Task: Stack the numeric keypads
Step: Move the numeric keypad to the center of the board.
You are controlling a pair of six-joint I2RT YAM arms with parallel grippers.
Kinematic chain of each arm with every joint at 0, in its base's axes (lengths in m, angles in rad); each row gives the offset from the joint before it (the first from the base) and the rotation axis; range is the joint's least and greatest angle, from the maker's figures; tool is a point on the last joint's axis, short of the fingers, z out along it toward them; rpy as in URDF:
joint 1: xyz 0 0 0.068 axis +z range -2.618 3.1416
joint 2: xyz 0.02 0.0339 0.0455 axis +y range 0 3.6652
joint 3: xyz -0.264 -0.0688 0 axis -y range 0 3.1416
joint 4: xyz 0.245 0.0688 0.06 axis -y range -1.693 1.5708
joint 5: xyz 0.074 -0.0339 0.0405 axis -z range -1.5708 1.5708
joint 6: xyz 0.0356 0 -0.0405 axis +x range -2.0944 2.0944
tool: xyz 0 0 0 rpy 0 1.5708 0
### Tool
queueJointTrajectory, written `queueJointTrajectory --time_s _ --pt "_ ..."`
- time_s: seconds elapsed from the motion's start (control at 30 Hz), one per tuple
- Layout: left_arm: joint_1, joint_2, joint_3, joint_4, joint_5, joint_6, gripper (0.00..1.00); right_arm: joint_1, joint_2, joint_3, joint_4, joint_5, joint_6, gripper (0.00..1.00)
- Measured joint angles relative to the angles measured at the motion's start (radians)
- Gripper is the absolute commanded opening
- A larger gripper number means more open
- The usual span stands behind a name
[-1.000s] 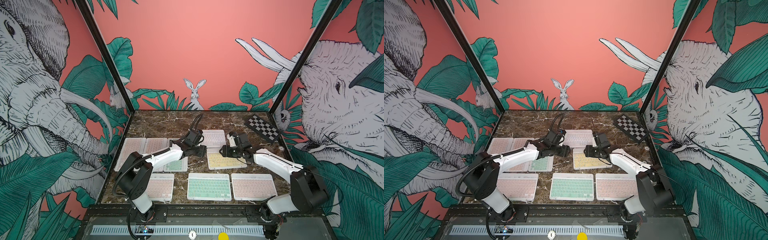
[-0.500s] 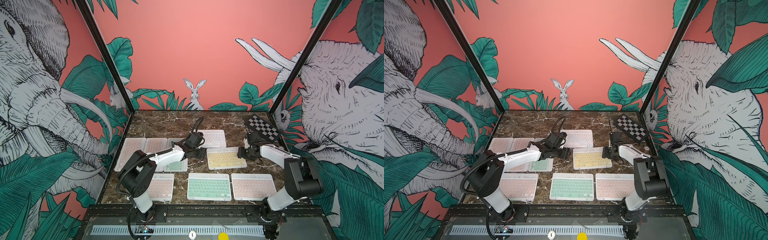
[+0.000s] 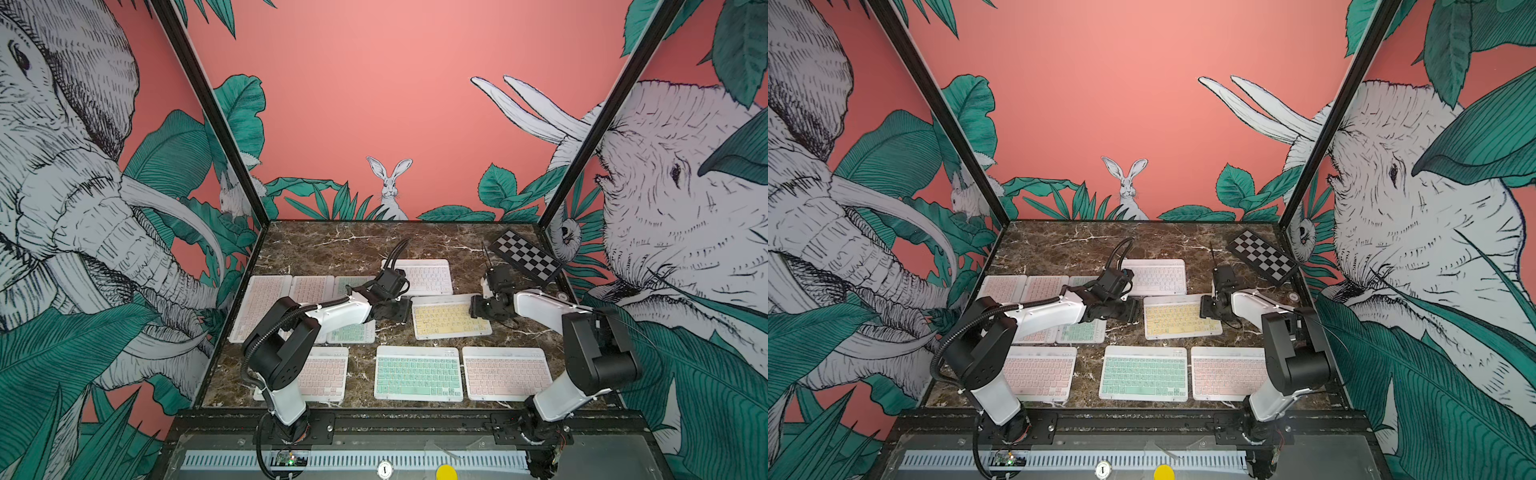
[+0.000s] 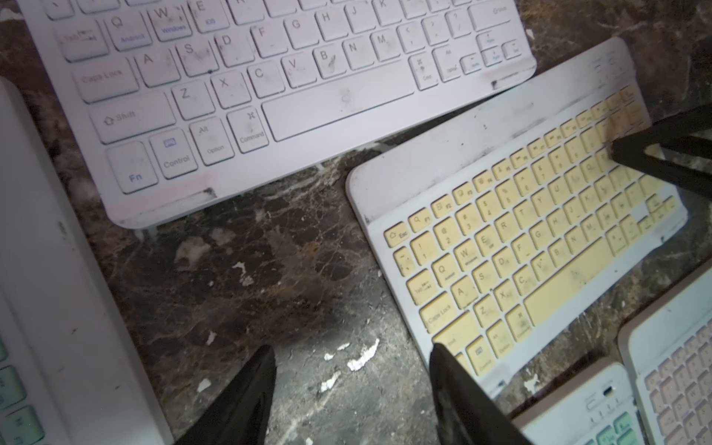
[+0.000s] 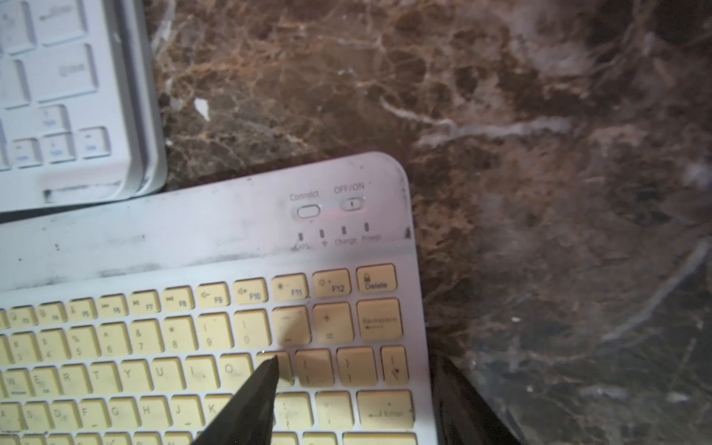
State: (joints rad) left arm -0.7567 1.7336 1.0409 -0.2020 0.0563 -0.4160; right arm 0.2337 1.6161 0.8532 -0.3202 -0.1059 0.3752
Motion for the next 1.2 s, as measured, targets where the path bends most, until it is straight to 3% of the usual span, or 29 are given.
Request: queueJointTrajectory --time_s 0.43,1.2 --pt "0.0 0.034 0.005 -0.003 -0.002 -0.002 0.65 0.175 -0.037 -0.045 0.047 -0.03 0.1 0.62" --pt "0.0 0.035 -0.002 -0.061 -0.073 0.006 0.65 0.165 -0.082 -0.065 0.061 -0.079 0.116 0.63"
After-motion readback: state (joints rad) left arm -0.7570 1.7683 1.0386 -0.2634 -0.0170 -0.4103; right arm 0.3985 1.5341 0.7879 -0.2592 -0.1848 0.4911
